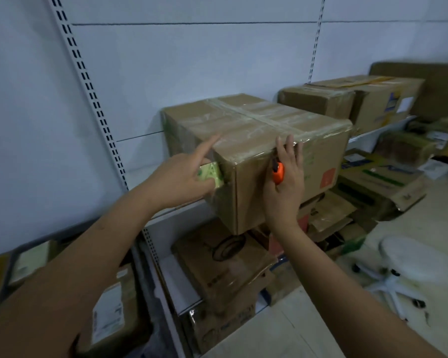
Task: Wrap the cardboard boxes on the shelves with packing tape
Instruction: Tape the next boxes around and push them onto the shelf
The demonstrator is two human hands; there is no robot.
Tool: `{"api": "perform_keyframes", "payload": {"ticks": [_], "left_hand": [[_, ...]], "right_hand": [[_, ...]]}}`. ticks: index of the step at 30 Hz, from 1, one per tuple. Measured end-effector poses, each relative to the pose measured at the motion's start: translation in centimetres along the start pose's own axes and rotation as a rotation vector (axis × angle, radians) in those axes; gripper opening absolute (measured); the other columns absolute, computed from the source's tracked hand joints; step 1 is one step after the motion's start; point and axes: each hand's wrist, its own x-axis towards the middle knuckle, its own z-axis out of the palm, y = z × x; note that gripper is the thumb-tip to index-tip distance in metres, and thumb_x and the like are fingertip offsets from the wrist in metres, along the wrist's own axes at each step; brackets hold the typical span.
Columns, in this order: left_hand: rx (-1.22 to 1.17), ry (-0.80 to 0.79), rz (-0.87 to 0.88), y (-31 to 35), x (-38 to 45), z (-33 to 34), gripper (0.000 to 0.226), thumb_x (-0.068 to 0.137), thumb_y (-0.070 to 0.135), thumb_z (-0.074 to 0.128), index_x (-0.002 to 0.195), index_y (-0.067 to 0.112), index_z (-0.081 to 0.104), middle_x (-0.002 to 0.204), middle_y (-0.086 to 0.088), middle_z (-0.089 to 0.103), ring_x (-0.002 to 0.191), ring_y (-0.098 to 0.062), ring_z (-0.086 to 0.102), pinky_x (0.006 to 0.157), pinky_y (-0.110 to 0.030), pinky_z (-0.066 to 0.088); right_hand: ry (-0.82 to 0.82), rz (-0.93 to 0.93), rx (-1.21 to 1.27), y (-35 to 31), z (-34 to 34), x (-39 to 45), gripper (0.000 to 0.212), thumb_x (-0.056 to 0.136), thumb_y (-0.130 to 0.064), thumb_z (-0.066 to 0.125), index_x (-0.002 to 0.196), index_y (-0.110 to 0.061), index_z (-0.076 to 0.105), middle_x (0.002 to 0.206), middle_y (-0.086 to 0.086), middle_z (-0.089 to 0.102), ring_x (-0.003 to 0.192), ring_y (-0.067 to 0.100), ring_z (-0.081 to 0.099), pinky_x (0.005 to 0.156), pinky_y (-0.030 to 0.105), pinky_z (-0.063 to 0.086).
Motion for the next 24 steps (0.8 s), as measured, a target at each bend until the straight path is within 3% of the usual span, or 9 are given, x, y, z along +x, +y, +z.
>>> {"api": "perform_keyframes", "payload": {"ticks": [3,5,8,10,12,16,18,21,24], "left_hand": [[-0.129,-0.087,0.110,-1.4,-0.1,-0.6,0.082,0.095,0.029,0.062,0.155,0.045,0.008,0.114,0.005,0.068,0.059,-0.012,0.061,0.067,-0.042,0.056],[-0.151,-0.091,0.177,-1.8,0.4,-0.5,0.082,0.095,0.038,0.063,0.156,0.041,0.009,0.114,0.012,0.066,0.064,0.002,0.061,0.069,-0.029,0.053],[-0.332,-0.121,0.147,-2.5,0.9,-0.3,0.091,0.088,0.047,0.068,0.157,0.040,0.009,0.111,0.015,0.069,0.083,0.007,0.066,0.085,-0.028,0.054],[-0.405,-0.161,0.087,-2.6,0.8,0.0,0.091,0.089,0.046,0.068,0.156,0.041,0.007,0.105,0.011,0.071,0.072,-0.005,0.072,0.076,-0.033,0.060],[-0.208,-0.091,0.054,-2.8,0.8,0.6,0.085,0.092,0.049,0.064,0.155,0.038,0.007,0.089,0.006,0.072,0.055,-0.007,0.069,0.065,-0.034,0.061],[0.132,0.144,0.140,-4.4,1.3,1.2,0.061,0.095,0.054,0.055,0.144,0.031,0.028,0.093,0.003,0.069,0.065,-0.012,0.067,0.060,-0.033,0.055],[0.082,0.078,0.228,-5.3,1.4,1.1,0.047,0.096,0.054,0.052,0.135,0.034,0.034,0.094,0.005,0.069,0.065,-0.009,0.065,0.060,-0.033,0.056],[-0.073,-0.056,0.277,-6.3,1.8,0.8,0.034,0.097,0.055,0.050,0.126,0.041,0.039,0.092,0.009,0.068,0.056,0.000,0.066,0.054,-0.027,0.059],[-0.199,-0.086,0.260,-6.6,2.1,0.9,0.022,0.097,0.050,0.053,0.118,0.042,0.048,0.087,0.009,0.067,0.053,0.001,0.066,0.048,-0.019,0.054]], "right_hand": [[0.057,0.015,-0.040,-2.8,-0.9,-0.4,0.050,0.096,-0.009,0.052,0.142,-0.025,0.052,0.152,-0.011,0.043,0.141,0.014,0.035,0.111,0.013,0.022],[0.095,-0.067,-0.084,-5.2,-0.6,-1.0,0.040,0.093,-0.013,0.056,0.132,-0.023,0.062,0.139,-0.012,0.056,0.121,0.013,0.049,0.096,0.004,0.027],[-0.019,-0.162,-0.148,-6.2,1.4,-2.3,0.038,0.087,-0.009,0.066,0.123,-0.022,0.068,0.130,-0.011,0.062,0.114,0.015,0.054,0.092,0.007,0.032],[-0.024,-0.160,-0.219,-5.7,2.2,-2.6,0.042,0.082,-0.006,0.071,0.119,-0.026,0.070,0.127,-0.013,0.063,0.109,0.018,0.056,0.085,0.013,0.039],[0.006,-0.172,-0.274,-5.3,2.5,-2.5,0.043,0.079,-0.003,0.073,0.115,-0.027,0.071,0.124,-0.014,0.064,0.107,0.017,0.057,0.080,0.024,0.045],[-0.012,-0.172,-0.284,-5.6,2.6,-2.0,0.034,0.085,-0.010,0.069,0.115,-0.026,0.071,0.124,-0.014,0.064,0.113,0.013,0.057,0.087,0.028,0.048],[-0.056,-0.091,-0.190,-6.3,2.3,-1.9,0.030,0.092,-0.015,0.064,0.119,-0.026,0.069,0.131,-0.013,0.061,0.121,0.010,0.054,0.096,0.030,0.048],[0.045,0.098,-0.134,-8.2,1.0,-3.1,0.030,0.100,-0.026,0.056,0.129,-0.027,0.062,0.142,-0.012,0.052,0.127,0.005,0.050,0.100,0.014,0.042],[0.192,0.322,-0.399,-10.6,-0.5,-5.8,0.025,0.101,-0.049,0.045,0.099,-0.029,0.059,0.089,-0.004,0.067,0.079,0.013,0.064,0.074,0.041,0.057]]}}
